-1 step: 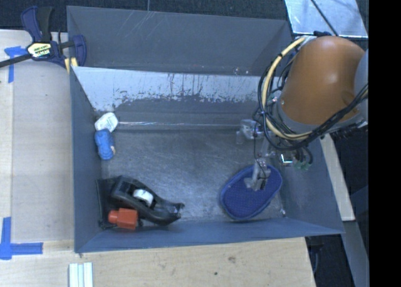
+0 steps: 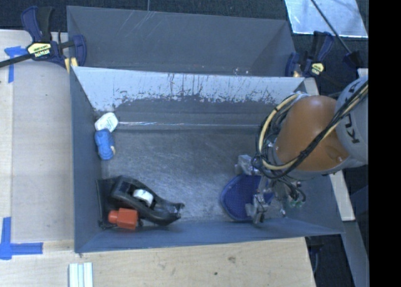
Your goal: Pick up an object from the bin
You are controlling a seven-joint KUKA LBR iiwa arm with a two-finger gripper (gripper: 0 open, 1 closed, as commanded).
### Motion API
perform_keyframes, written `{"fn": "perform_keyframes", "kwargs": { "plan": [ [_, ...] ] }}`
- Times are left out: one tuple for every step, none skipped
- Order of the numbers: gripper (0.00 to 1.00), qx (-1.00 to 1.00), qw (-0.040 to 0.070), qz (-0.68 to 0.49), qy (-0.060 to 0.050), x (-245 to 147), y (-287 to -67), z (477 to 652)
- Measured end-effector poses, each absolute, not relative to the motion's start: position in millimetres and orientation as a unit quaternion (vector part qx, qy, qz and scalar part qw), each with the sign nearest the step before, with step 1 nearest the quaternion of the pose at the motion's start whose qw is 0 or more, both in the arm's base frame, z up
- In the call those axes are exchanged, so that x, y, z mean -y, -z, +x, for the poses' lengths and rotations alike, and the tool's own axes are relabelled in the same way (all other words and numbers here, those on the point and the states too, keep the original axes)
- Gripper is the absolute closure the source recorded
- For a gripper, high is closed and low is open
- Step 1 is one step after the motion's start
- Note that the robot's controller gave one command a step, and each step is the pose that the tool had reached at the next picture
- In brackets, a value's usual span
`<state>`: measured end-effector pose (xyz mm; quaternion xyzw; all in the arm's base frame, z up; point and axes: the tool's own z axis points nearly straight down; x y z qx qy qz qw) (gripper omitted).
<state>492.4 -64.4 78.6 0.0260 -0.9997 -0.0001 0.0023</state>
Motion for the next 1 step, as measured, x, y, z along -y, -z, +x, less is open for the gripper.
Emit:
{"fn": "perform_keyframes", "kwargs": {
  "plan": [
    [1.0,1.0,-0.008,0.027,-0.001,63.4,-84.4,497.7]
  ]
}}
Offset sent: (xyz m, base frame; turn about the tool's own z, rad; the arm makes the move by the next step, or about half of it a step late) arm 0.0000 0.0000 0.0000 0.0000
